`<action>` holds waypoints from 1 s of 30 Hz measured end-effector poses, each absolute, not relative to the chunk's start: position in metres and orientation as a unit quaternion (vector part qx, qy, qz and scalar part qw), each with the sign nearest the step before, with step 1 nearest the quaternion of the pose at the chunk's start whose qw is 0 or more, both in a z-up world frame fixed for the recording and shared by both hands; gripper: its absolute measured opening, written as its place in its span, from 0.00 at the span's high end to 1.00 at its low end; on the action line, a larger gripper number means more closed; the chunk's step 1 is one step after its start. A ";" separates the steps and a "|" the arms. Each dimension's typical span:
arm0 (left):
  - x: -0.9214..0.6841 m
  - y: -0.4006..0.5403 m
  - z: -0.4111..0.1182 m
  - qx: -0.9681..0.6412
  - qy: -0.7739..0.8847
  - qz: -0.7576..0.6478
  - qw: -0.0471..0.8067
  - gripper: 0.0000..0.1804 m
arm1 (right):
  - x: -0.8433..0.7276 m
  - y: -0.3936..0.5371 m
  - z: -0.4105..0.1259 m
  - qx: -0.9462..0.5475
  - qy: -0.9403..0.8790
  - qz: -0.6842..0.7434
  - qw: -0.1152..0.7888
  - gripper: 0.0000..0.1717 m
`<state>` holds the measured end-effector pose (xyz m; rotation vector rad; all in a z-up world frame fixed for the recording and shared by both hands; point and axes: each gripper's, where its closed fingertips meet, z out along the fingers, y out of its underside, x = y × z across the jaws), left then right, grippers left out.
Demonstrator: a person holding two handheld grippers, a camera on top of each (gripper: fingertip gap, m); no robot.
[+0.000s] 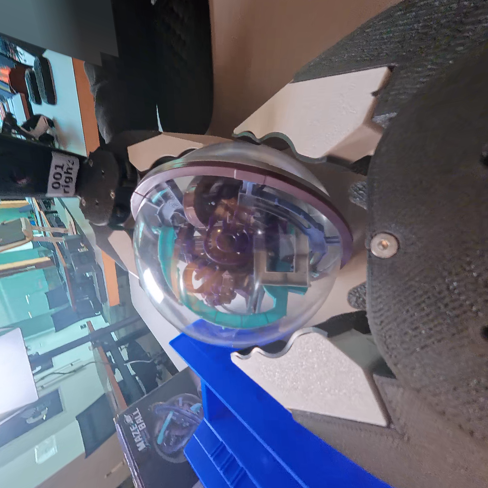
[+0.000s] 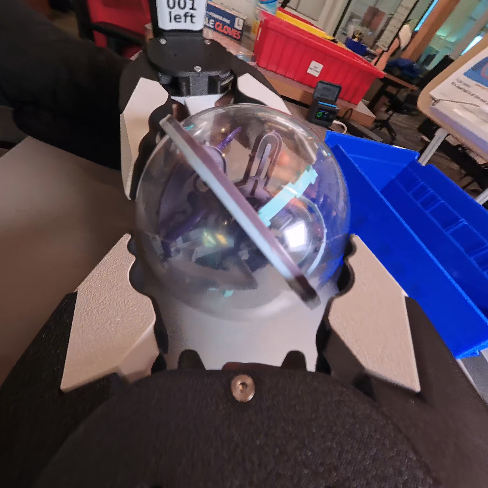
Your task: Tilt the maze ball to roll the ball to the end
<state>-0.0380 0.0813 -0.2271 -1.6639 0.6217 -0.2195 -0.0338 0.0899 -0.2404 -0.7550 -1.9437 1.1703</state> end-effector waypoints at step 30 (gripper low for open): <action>-0.049 0.077 -0.218 -0.716 0.260 -0.132 0.635 0.18 | -0.033 0.089 -0.195 -0.346 -0.663 0.509 0.426 0.14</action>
